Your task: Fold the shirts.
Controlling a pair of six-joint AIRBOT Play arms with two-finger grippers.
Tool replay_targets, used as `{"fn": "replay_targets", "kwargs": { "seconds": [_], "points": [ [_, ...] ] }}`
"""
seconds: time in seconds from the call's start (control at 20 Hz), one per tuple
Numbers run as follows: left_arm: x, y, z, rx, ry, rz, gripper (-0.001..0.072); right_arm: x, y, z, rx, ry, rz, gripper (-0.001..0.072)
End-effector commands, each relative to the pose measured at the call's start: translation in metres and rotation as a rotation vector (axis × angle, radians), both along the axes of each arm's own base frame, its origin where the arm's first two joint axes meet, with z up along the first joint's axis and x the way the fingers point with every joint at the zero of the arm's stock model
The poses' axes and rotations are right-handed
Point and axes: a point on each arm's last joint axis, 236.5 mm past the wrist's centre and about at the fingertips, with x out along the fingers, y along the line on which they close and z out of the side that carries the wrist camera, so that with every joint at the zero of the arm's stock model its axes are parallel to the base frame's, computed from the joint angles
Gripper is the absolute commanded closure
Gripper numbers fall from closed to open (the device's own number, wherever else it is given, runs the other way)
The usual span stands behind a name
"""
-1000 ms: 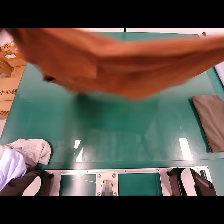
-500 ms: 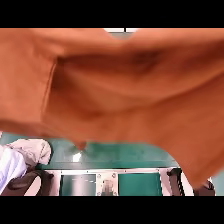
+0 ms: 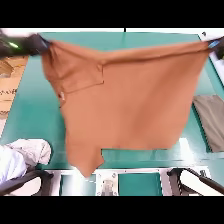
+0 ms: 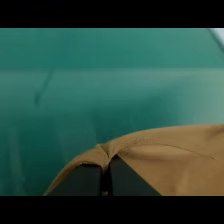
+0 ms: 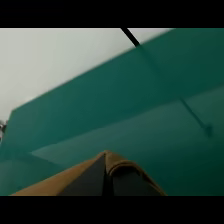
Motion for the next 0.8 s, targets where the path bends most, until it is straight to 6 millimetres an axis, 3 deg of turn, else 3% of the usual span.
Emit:
{"fn": "replay_targets", "kwargs": {
  "seconds": [0.0,0.1,0.25,0.45,0.75],
  "points": [
    [0.041,-0.009,-0.129,-0.032,0.231,0.011,0.0682,0.048,0.005,-0.127,0.063,0.213,0.003,0.0695],
    [0.055,-0.003,-0.172,-0.062,0.311,0.066,0.0682,0.060,0.003,-0.185,0.099,0.317,0.006,0.0695],
    [0.068,0.006,-0.198,-0.059,0.326,0.113,0.0682,0.071,-0.001,-0.236,0.130,0.403,0.007,0.0695],
    [0.062,0.011,-0.201,-0.052,0.356,0.095,0.0682,0.064,0.004,-0.248,0.136,0.449,0.059,0.0696],
    [-0.013,0.025,-0.225,-0.017,0.636,-0.080,0.0683,-0.011,-0.010,-0.267,0.026,0.660,0.146,0.0698]
  ]
}}
